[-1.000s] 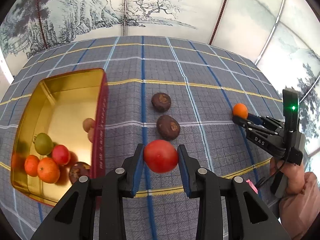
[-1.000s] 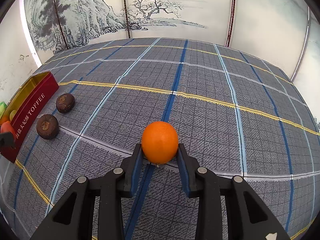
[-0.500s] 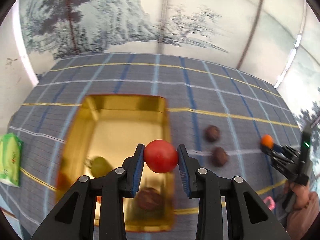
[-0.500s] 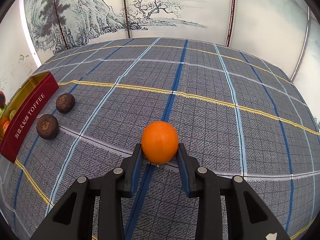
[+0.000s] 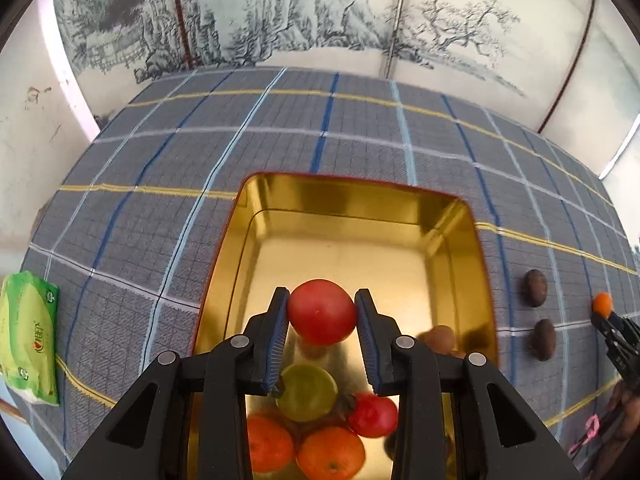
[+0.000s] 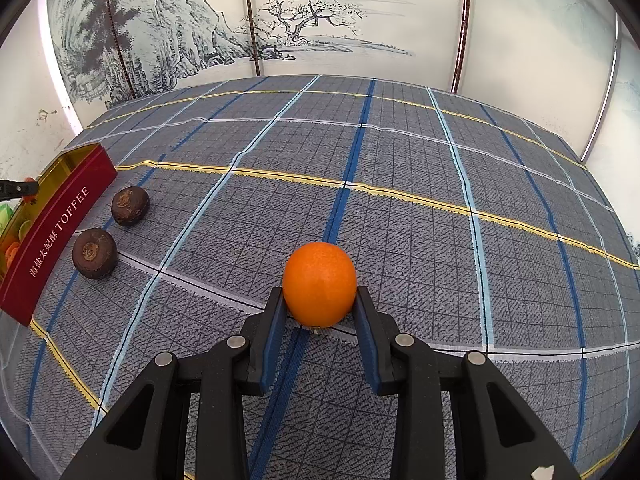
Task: Organize fruits
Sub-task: 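Carry the red tomato into the tin with the left gripper and release it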
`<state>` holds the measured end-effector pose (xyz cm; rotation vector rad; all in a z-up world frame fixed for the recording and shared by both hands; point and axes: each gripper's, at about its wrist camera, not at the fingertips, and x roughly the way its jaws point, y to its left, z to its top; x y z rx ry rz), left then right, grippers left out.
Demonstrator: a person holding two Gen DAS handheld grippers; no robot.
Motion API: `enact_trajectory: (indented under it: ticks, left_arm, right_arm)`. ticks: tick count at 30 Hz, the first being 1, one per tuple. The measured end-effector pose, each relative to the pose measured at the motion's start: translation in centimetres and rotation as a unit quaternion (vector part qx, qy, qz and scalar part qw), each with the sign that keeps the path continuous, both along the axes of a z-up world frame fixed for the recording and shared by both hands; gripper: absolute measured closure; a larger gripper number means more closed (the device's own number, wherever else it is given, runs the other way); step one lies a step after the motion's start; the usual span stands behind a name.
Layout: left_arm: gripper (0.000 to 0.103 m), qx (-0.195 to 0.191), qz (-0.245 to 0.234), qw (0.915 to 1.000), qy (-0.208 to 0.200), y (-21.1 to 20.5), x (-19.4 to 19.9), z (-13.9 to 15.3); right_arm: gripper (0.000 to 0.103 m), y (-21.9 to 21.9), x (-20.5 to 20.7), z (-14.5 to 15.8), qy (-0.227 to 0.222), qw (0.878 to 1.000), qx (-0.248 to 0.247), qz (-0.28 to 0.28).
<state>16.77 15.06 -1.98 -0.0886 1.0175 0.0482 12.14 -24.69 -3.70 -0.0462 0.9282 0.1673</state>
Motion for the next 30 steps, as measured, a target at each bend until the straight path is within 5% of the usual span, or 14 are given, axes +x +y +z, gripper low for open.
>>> enact_trajectory:
  ticks: [30]
  left_arm:
    - [0.069,0.046,0.016,0.9975,0.052,0.4,0.2,-3.4]
  right_arm:
    - [0.071,0.0,0.0,0.0,0.0,1.0,0.0,0.0]
